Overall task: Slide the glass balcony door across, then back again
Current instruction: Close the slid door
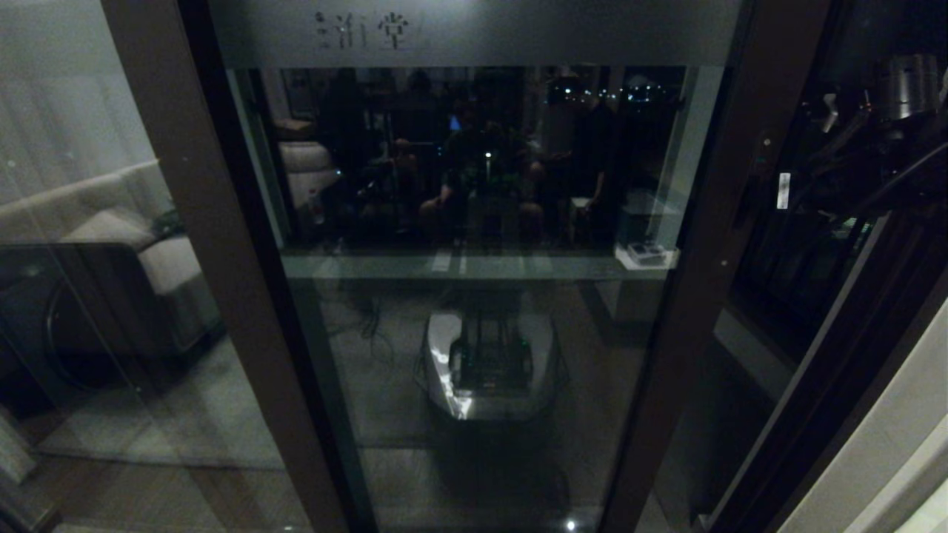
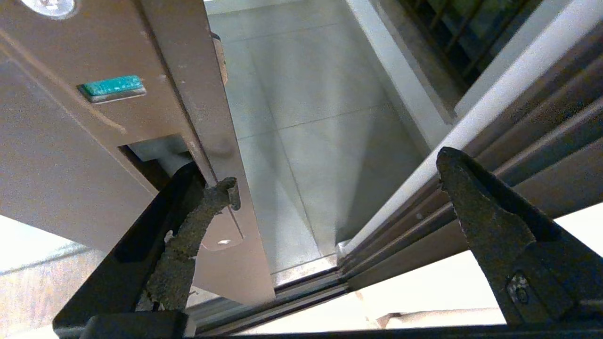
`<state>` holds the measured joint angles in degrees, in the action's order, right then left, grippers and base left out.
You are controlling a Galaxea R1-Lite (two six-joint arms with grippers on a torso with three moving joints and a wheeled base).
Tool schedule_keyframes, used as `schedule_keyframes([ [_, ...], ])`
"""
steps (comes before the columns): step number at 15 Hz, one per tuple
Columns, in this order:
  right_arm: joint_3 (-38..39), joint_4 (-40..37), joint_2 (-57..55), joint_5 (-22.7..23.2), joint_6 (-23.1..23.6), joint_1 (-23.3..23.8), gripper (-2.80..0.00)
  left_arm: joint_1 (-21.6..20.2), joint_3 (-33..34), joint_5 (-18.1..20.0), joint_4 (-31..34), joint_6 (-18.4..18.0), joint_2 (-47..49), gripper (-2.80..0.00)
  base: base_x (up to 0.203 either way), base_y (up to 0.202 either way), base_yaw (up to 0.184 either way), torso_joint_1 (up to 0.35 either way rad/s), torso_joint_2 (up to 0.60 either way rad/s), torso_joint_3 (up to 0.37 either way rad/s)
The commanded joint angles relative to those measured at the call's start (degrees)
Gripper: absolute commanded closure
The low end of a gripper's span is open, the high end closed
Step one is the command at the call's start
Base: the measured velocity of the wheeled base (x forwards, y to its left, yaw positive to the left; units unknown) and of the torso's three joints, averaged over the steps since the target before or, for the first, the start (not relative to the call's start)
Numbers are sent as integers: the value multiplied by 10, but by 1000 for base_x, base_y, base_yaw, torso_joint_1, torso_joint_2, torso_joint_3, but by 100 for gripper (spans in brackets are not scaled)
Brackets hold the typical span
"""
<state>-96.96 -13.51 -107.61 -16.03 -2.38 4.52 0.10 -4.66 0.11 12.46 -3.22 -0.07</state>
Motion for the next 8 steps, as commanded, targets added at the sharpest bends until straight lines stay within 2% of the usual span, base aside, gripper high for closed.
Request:
schedule_keyframes([
  [1, 0, 1, 0, 7, 3, 9, -280, 0, 0, 0, 1, 0, 1, 0, 0, 0, 0, 0, 0, 0],
  [8, 2, 1, 3, 13, 7, 26, -280, 0, 0, 0, 0, 0, 1, 0, 0, 0, 0, 0, 0, 0],
])
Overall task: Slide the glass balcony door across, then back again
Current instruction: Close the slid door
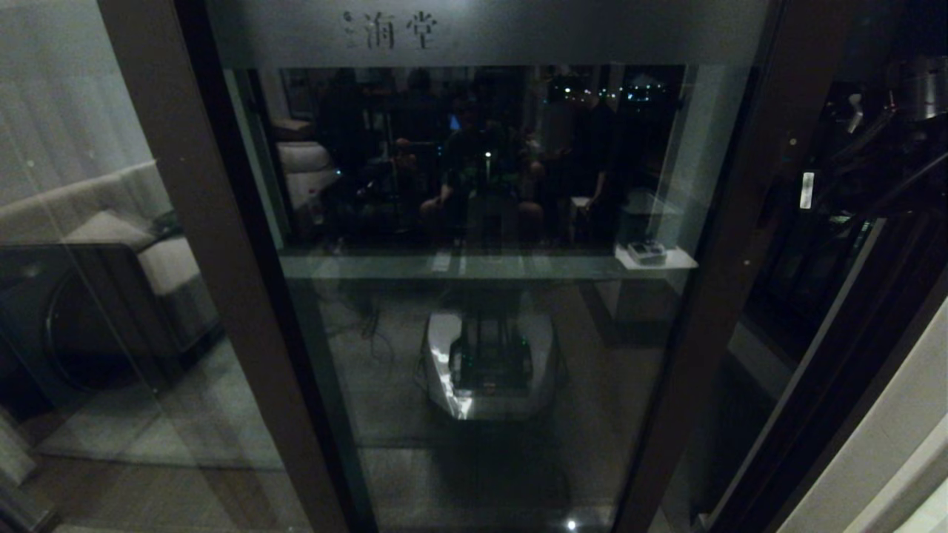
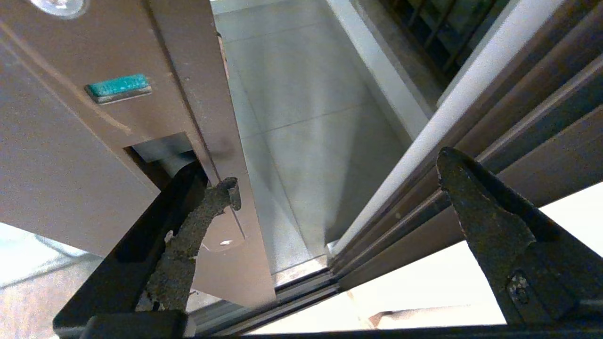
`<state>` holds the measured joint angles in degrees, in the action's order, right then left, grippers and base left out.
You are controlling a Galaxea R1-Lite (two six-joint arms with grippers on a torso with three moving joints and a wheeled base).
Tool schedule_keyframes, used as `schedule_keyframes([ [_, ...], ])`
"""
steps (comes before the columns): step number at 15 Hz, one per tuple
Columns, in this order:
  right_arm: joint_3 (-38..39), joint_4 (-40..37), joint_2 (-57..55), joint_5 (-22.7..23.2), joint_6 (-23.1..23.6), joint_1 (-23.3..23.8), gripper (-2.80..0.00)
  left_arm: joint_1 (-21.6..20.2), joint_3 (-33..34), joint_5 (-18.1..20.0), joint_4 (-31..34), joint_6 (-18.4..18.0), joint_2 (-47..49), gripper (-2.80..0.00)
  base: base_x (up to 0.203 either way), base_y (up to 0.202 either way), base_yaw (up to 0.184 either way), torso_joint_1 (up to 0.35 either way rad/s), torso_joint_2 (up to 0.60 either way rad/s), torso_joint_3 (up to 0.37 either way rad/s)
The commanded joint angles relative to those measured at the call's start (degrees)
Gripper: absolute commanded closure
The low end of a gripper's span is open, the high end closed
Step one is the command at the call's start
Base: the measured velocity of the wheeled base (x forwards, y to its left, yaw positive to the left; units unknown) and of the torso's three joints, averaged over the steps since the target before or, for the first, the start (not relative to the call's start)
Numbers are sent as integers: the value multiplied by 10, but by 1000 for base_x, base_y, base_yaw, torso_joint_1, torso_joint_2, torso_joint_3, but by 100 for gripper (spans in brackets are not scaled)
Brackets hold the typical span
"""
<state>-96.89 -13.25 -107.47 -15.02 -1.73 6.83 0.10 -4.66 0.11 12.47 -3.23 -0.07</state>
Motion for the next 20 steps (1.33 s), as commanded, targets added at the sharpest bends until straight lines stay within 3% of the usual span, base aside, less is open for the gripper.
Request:
schedule_keyframes([
  [1, 3, -2, 2, 3, 1, 10, -280, 0, 0, 0, 0, 0, 1, 0, 0, 0, 0, 0, 0, 0],
  [7, 30, 44, 9, 18, 17, 40, -280, 0, 0, 0, 0, 0, 1, 0, 0, 0, 0, 0, 0, 0],
  [20, 63, 62, 24, 44, 36, 82, -280, 0, 0, 0, 1, 0, 1, 0, 0, 0, 0, 0, 0, 0],
])
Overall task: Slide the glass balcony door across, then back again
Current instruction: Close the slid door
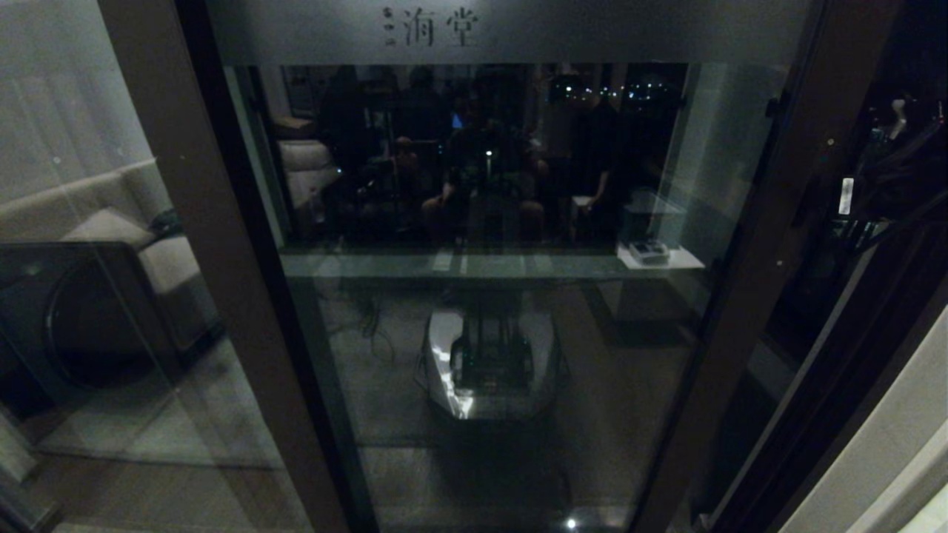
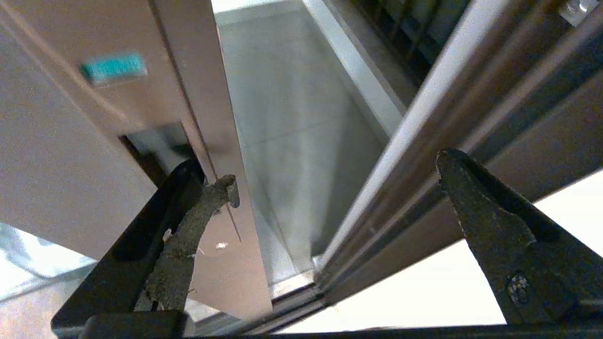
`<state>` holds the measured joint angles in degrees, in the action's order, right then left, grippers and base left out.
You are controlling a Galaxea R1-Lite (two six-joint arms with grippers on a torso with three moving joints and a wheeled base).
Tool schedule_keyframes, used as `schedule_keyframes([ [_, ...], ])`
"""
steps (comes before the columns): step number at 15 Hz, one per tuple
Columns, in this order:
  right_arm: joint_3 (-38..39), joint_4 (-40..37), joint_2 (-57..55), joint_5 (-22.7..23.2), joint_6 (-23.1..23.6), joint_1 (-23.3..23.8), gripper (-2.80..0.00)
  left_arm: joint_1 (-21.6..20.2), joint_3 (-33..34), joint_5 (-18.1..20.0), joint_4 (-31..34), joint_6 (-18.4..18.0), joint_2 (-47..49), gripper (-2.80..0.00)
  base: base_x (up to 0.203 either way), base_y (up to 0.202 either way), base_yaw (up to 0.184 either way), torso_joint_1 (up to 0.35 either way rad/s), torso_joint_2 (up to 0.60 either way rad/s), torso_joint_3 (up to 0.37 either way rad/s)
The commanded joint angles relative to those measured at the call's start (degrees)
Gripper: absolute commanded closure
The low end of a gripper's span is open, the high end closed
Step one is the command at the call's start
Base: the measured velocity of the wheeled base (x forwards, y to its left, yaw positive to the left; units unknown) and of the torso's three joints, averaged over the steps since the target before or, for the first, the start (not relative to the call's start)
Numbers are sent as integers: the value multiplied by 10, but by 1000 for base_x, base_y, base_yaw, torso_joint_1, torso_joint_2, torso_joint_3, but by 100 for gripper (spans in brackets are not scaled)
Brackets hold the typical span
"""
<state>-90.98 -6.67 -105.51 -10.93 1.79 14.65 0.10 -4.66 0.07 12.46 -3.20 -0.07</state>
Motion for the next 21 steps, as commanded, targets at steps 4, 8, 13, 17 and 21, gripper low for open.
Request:
schedule_keyframes([
  [4, 3, -4, 3, 14, 1, 20, -280, 0, 0, 0, 1, 0, 1, 0, 0, 0, 0, 0, 0, 0],
  [8, 3, 21, -3, 15, 14, 36, -280, 0, 0, 0, 1, 0, 1, 0, 0, 0, 0, 0, 0, 0],
  [13, 3, 25, -8, 15, 21, 49, -280, 0, 0, 0, 1, 0, 1, 0, 0, 0, 0, 0, 0, 0],
  [17, -1, 34, -20, 15, 24, 60, -280, 0, 0, 0, 1, 0, 1, 0, 0, 0, 0, 0, 0, 0],
  [21, -2, 51, -27, 24, 35, 74, -280, 0, 0, 0, 0, 0, 1, 0, 0, 0, 0, 0, 0, 0],
])
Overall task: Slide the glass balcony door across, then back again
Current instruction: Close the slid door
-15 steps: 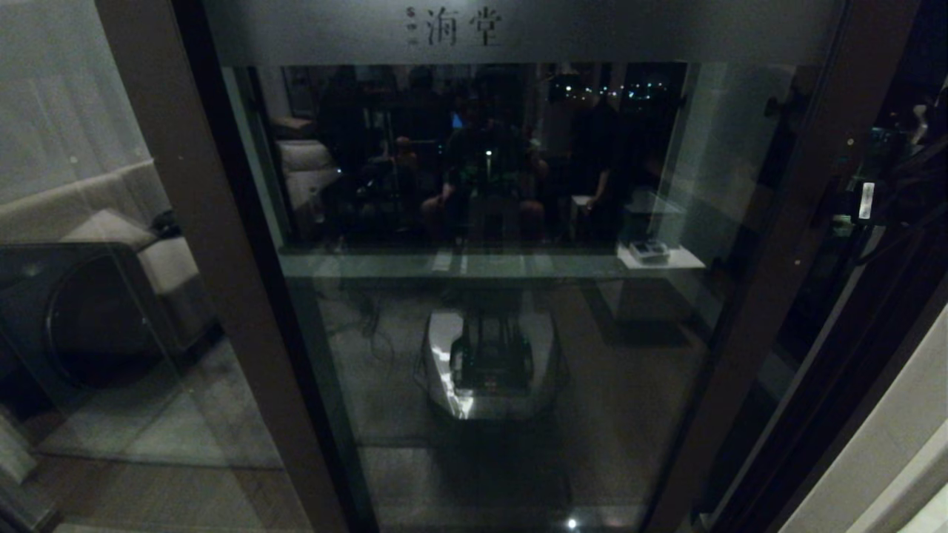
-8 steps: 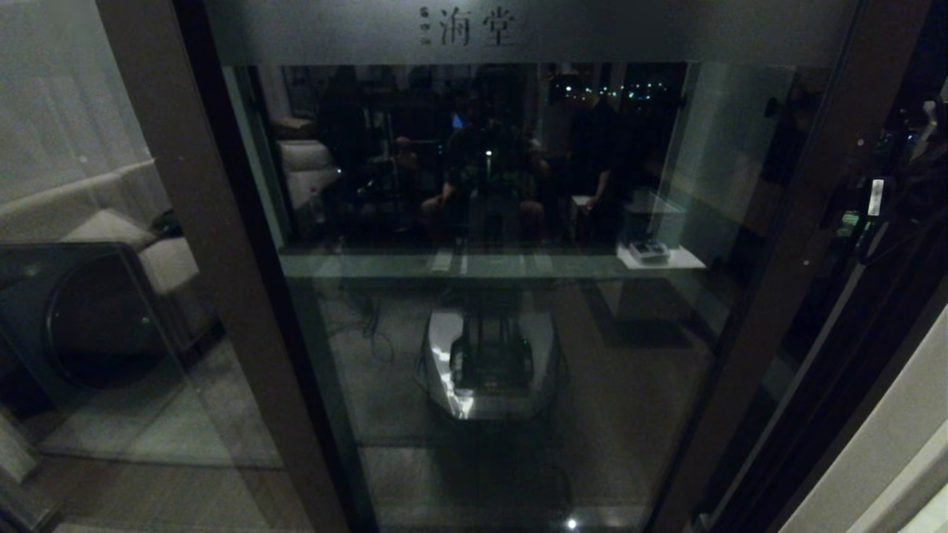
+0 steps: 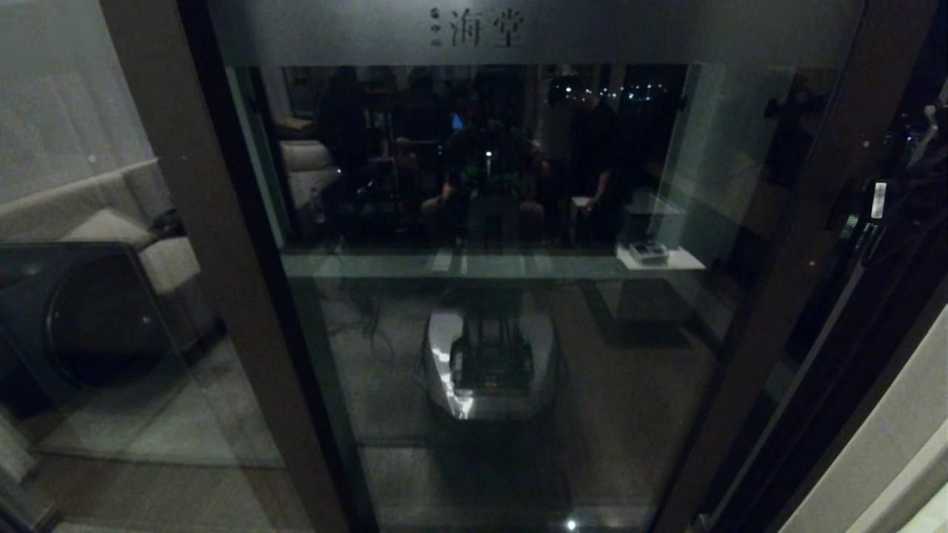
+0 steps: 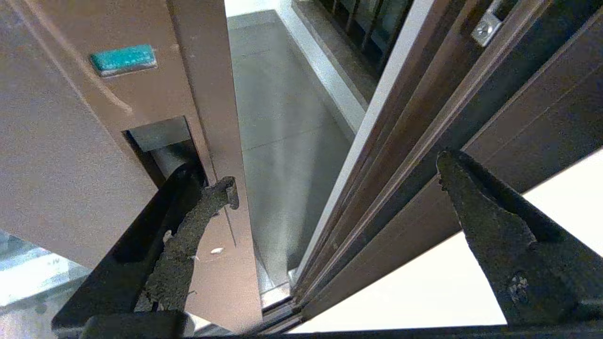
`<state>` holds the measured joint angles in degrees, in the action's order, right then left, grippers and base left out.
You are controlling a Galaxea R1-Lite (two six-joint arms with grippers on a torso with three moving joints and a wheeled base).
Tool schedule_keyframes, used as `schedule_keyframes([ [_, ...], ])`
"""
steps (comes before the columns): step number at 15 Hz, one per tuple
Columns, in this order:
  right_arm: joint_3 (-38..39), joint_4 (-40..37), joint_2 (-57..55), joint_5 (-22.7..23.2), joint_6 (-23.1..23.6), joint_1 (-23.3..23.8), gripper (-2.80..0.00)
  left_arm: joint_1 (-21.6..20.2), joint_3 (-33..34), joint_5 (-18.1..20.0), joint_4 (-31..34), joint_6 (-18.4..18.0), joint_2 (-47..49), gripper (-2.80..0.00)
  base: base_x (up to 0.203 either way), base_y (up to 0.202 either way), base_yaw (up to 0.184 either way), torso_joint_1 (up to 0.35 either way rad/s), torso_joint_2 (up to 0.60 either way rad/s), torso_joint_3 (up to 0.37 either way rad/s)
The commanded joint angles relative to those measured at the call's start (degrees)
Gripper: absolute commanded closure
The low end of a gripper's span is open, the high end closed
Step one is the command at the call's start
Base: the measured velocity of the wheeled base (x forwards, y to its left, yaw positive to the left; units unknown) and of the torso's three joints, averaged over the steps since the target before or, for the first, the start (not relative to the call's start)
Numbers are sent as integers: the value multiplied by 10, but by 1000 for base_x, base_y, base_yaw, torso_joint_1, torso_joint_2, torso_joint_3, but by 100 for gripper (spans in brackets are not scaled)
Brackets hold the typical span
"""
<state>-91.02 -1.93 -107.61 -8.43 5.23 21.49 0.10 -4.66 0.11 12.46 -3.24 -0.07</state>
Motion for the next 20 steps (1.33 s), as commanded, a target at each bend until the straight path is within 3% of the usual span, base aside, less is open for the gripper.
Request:
schedule_keyframes([
  [1, -2, 5, -6, -1, 2, 7, -280, 0, 0, 0, 1, 0, 1, 0, 0, 0, 0, 0, 0, 0],
  [20, -17, 37, -41, 0, 11, 31, -280, 0, 0, 0, 1, 0, 1, 0, 0, 0, 0, 0, 0, 0],
])
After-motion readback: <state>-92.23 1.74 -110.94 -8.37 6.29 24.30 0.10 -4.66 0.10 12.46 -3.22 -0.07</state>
